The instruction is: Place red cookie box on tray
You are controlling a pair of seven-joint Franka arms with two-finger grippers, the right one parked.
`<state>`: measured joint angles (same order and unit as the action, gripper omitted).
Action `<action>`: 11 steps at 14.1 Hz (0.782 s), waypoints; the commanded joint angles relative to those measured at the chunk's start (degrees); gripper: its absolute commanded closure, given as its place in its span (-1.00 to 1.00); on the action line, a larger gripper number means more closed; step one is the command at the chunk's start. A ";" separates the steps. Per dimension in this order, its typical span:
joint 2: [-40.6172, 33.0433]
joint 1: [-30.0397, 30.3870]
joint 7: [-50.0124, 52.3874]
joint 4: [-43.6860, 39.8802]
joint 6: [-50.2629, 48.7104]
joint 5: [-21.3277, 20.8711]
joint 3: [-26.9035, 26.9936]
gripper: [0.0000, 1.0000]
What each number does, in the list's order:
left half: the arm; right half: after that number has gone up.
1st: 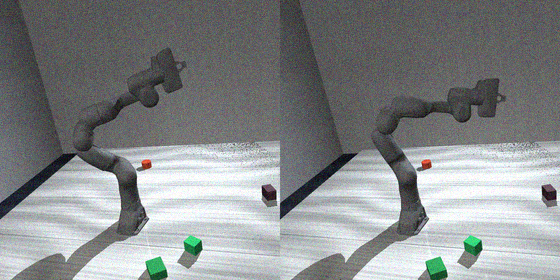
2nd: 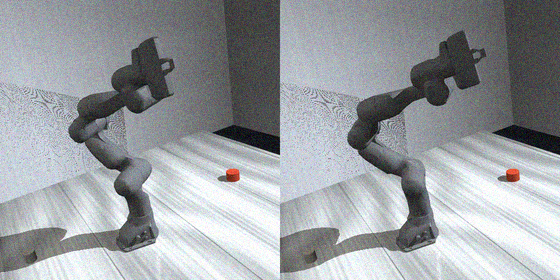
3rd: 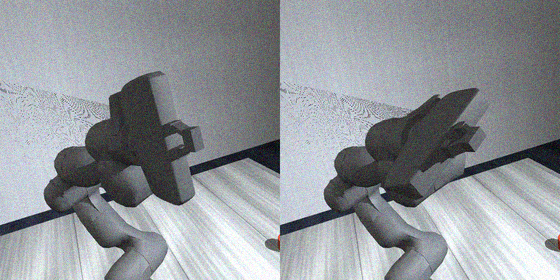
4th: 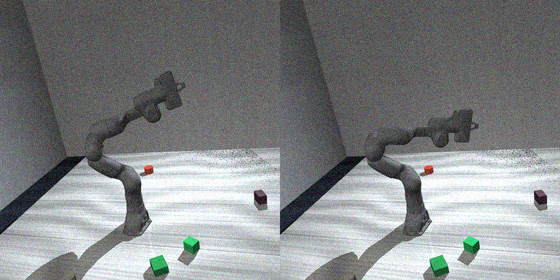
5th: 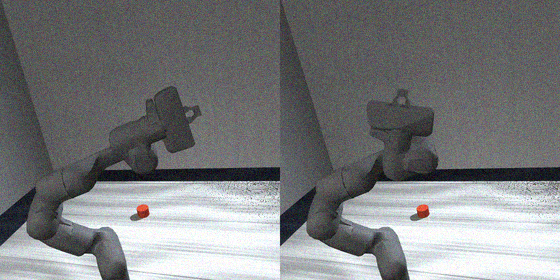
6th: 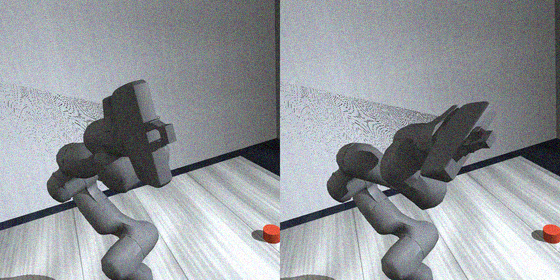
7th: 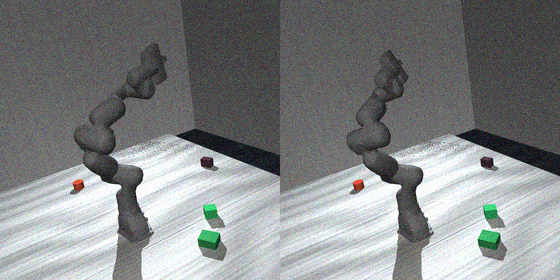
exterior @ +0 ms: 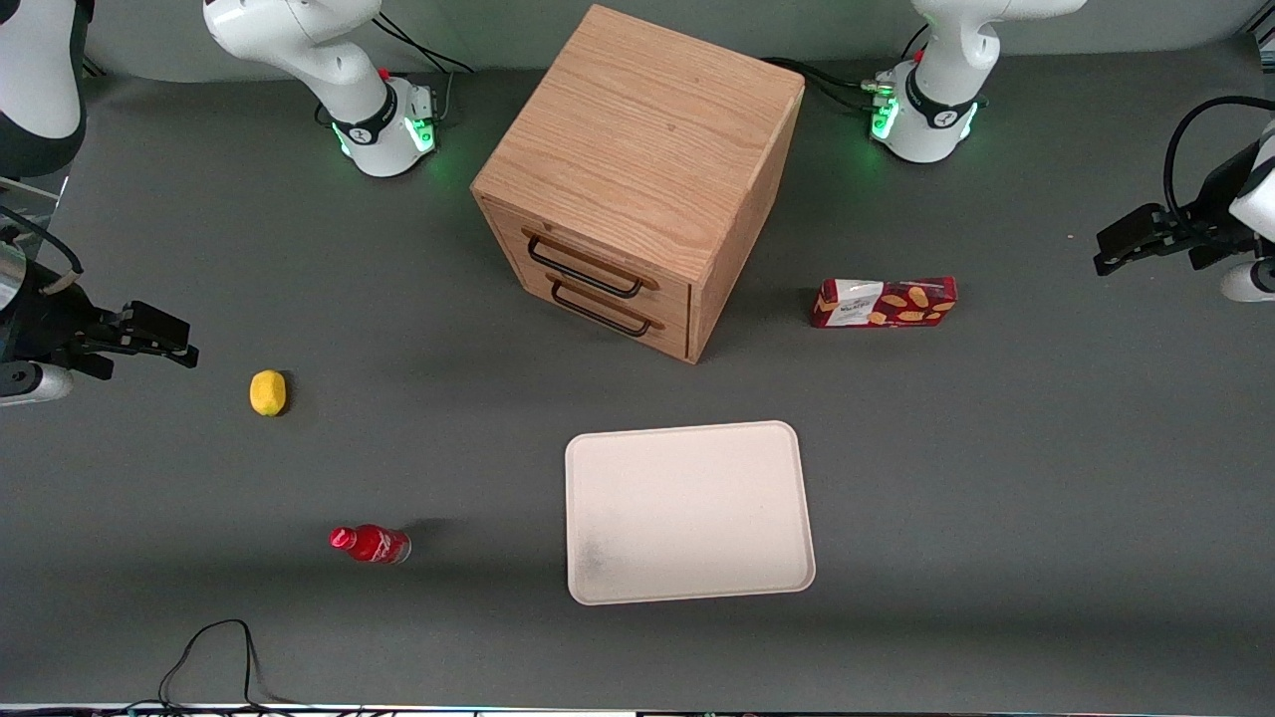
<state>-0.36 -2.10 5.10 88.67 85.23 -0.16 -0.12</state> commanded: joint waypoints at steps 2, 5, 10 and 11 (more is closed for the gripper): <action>0.09 -0.81 -0.44 -1.04 -1.12 0.59 0.92 -1.00; 0.09 -0.89 -0.52 -1.04 -1.29 0.59 0.92 -1.00; 0.00 -1.07 -0.61 -0.69 -1.38 0.59 0.92 -1.00; -0.17 -1.24 -0.61 -0.17 -1.38 0.59 0.92 -1.00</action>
<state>-0.35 -2.13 5.09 88.69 85.17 -0.10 -0.08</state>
